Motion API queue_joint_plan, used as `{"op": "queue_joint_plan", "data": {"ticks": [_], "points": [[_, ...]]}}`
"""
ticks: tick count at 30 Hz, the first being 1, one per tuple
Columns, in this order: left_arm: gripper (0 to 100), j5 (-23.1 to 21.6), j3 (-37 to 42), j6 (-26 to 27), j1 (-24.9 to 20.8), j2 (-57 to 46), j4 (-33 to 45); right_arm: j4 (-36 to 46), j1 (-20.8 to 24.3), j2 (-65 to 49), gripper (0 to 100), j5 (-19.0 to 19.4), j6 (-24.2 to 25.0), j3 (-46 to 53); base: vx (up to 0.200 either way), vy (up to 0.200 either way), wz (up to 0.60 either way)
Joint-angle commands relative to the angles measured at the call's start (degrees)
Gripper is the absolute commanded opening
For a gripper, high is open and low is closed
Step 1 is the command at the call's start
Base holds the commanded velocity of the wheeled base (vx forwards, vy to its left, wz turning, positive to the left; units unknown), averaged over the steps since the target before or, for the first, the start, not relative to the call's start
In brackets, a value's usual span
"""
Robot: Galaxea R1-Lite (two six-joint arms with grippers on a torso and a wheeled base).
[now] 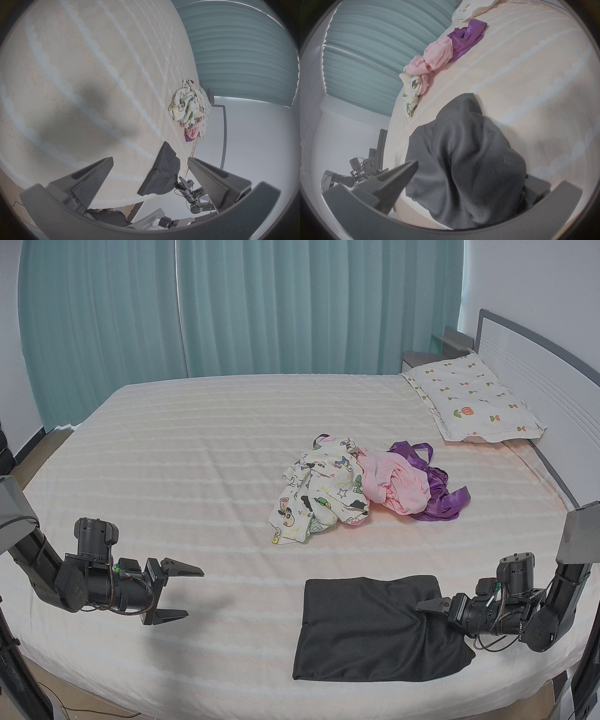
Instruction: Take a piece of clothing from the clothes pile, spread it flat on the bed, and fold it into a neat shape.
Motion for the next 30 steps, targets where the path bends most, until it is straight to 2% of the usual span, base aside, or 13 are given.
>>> {"op": "queue_joint_plan", "data": {"ticks": [1, 2, 3, 6, 13, 15, 17, 19, 30], "points": [[100, -0.02, 0.01, -0.02, -0.01, 0.11, 0.03, 0.00, -3.09, 0.26, 100, 0.08, -0.19, -0.63, 0.000, 0.000, 0.00], [100, -0.02, 0.01, -0.02, -0.01, 0.11, 0.03, 0.00, -3.09, 0.26, 100, 0.08, -0.19, -0.63, 0.000, 0.000, 0.00], [100, -0.02, 0.01, -0.02, -0.01, 0.11, -0.05, 0.61, -5.28, 0.61, 100, 0.26, -0.28, -1.59, 0.000, 0.000, 0.00], [100, -0.02, 0.09, -0.02, -0.01, 0.02, -0.05, 1.40, -7.75, 1.41, 100, 0.78, -0.37, -2.73, 0.000, 0.000, 0.00], [100, 0.06, 0.09, 0.07, -0.10, 0.11, -0.05, 0.35, -9.94, 5.36, 100, 1.93, 0.95, -6.69, 0.000, 0.000, 0.00], [100, 0.06, 0.09, 0.07, -0.10, 0.11, -0.05, 0.26, -9.94, 5.36, 100, 2.01, 2.53, -7.66, 0.000, 0.000, 0.00], [100, 0.15, 0.09, 0.07, -0.10, 0.11, -0.05, -0.71, -9.94, 5.10, 100, 1.93, 8.24, -9.68, 0.000, 0.000, 0.00], [100, 0.24, 0.09, 0.07, -0.19, 0.11, -0.05, -2.81, -9.68, 5.71, 100, 1.57, 10.79, -11.08, 0.000, 0.000, 0.00], [100, 0.50, 0.01, -0.02, -0.19, 0.11, -0.05, -4.05, -5.46, 9.58, 100, 1.75, 10.79, -14.78, 0.000, 0.000, 0.00]]}}
